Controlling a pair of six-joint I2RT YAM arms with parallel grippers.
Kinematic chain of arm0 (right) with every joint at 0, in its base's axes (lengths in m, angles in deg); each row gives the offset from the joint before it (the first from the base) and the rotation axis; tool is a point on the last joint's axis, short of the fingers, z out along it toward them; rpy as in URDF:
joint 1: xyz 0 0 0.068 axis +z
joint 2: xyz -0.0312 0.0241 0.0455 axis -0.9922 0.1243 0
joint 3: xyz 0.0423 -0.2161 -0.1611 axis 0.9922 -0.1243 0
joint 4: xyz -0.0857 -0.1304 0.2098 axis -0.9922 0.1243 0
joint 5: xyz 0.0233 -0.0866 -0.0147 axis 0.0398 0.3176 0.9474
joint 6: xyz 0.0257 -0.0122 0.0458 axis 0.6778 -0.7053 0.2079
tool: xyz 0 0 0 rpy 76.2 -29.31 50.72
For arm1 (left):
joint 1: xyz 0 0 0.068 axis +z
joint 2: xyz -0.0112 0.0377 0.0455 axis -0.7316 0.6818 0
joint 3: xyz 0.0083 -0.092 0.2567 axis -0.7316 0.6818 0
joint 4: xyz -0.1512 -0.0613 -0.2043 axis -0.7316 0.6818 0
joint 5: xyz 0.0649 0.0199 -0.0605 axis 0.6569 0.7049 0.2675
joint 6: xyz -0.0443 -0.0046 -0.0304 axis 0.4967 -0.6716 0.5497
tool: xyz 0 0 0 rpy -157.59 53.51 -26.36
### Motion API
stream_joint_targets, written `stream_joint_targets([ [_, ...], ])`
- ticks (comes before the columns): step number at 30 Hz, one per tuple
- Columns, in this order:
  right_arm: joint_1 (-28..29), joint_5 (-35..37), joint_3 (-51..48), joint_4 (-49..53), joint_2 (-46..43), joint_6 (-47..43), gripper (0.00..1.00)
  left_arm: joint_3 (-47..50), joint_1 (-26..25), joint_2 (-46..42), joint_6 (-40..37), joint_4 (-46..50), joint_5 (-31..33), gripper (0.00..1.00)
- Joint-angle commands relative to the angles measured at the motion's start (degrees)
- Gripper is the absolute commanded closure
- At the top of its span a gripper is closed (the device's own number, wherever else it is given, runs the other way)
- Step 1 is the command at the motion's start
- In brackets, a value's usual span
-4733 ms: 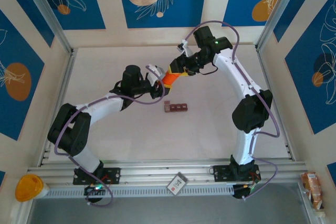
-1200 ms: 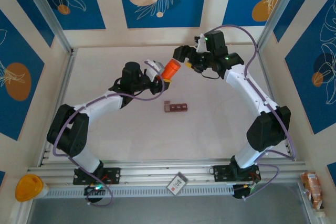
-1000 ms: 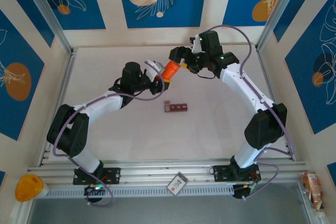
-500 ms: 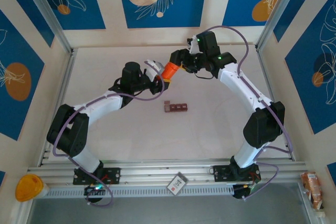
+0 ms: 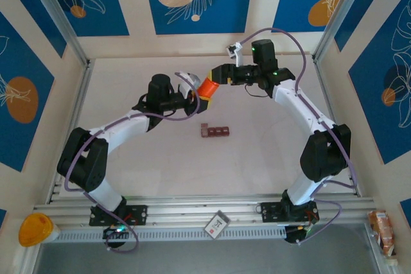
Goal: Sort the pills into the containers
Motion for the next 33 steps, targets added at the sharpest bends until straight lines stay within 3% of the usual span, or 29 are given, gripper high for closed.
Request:
stream_joint_targets([
  [1, 0.2, 2.0, 1.7, 1.1, -2.4, 1.5, 0.15, -2.1, 0.1, -1.8, -0.4, -0.9, -0.9, 1.00],
  [10, -0.9, 18.2, 3.2, 11.0, -4.9, 22.0, 0.10, -0.5, 0.1, -2.5, -8.6, 1.9, 8.9, 1.00],
  [17, 0.4, 18.5, 1.7, 10.1, -3.6, 26.8, 0.11, -0.9, 0.1, -1.8, -10.6, 3.4, 10.3, 1.00],
  [33, 5.5, 18.8, 7.1, 10.9, 2.8, 26.8, 0.13, -1.9, -1.0, -1.3, -11.3, 5.1, 10.1, 1.00],
])
